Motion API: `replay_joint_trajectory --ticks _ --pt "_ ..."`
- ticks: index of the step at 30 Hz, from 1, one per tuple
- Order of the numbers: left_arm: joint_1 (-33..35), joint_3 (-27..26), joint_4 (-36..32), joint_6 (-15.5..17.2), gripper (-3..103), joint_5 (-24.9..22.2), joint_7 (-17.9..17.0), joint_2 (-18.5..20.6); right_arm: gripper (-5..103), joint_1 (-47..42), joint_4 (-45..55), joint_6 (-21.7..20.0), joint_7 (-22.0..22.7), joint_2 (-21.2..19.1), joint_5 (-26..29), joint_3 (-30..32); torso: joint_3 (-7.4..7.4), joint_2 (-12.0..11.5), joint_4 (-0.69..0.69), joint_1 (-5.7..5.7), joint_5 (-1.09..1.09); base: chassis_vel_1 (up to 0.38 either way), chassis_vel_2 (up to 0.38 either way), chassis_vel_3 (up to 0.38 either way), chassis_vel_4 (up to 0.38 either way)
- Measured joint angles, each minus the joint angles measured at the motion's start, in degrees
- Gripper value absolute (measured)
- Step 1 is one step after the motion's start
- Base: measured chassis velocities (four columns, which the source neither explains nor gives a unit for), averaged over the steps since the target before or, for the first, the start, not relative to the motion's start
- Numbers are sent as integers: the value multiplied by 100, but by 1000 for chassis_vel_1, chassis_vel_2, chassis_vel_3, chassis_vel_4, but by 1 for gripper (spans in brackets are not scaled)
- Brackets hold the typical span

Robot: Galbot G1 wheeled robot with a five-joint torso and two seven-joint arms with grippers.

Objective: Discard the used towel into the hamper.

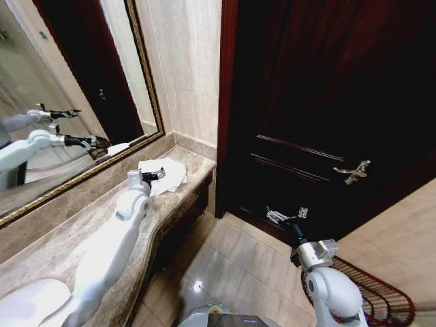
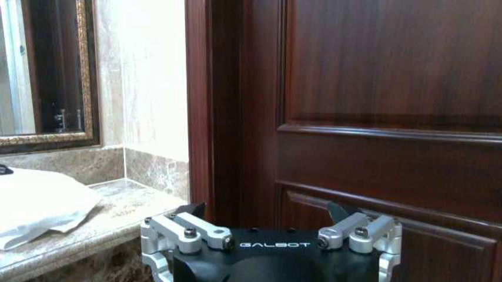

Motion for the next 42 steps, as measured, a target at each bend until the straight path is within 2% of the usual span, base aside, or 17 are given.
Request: replay_joint_trajectory --ticks 6,14,16,20,23,25,28,30,31,32,34,35,36,37,38,40,42 --pt "-639 395 846 111 100 -151 -415 -181 100 12 -23 -3 0 -1 -10 -4 0 0 0 0 3 0 0 0 0" --pt "-1187 679 1738 85 100 -84 -378 -352 100 7 -77 7 7 -51 6 46 0 0 1 0 0 0 0 0 0" --pt "-1219 690 1799 78 103 -78 -372 -372 100 7 -77 9 7 -51 9 47 0 0 0 0 1 0 0 0 0" --pt "-1278 725 2039 -27 94 -34 -330 -470 100 6 -110 41 14 -68 34 63 -1 0 0 0 1 0 0 0 0" --pt "-1278 714 2201 -111 78 13 -279 -493 100 5 -148 76 18 -80 45 70 -1 0 0 -1 1 0 0 0 0" --pt "-1279 705 2238 -128 78 18 -261 -496 100 2 -152 82 19 -80 48 71 -1 1 0 -1 2 0 0 0 0" --pt "-1279 671 2330 -187 61 48 -185 -496 100 0 -169 103 20 -80 54 76 -1 1 0 -1 2 0 0 0 0" --pt "-1279 669 2338 -196 61 51 -178 -494 100 1 -171 108 20 -81 55 80 -1 1 0 -1 2 0 0 0 0" --pt "-1279 666 2345 -207 55 57 -170 -489 100 1 -171 113 20 -83 59 85 -1 1 0 -1 1 0 0 0 0" --pt "-1281 664 2348 -224 44 61 -160 -480 100 1 -171 117 22 -85 68 89 -1 1 0 -1 1 0 0 0 0" --pt "-1283 663 2345 -230 44 62 -152 -474 100 1 -171 119 23 -85 70 90 -1 1 0 -1 1 0 0 0 0" --pt "-1285 662 2339 -232 38 61 -141 -468 100 2 -171 121 25 -83 71 90 -1 1 0 -1 1 0 0 0 0" --pt "-1285 662 2339 -232 38 61 -141 -468 100 2 -171 121 25 -83 71 90 -1 1 0 -1 1 0 0 0 0" --pt "-1285 661 2334 -233 33 60 -130 -467 100 1 -169 122 25 -80 71 88 -1 1 1 -1 1 0 0 0 0" --pt "-1286 660 2327 -246 23 59 -110 -466 100 -1 -162 125 28 -73 70 84 -1 1 1 -1 1 0 0 0 0" --pt "-1283 659 2322 -262 23 60 -98 -465 100 -4 -159 127 30 -71 70 82 -1 1 1 -1 1 0 0 0 0" --pt "-1268 658 2311 -302 17 60 -70 -459 100 -11 -156 134 33 -71 71 83 -1 1 1 -1 1 0 0 0 0"
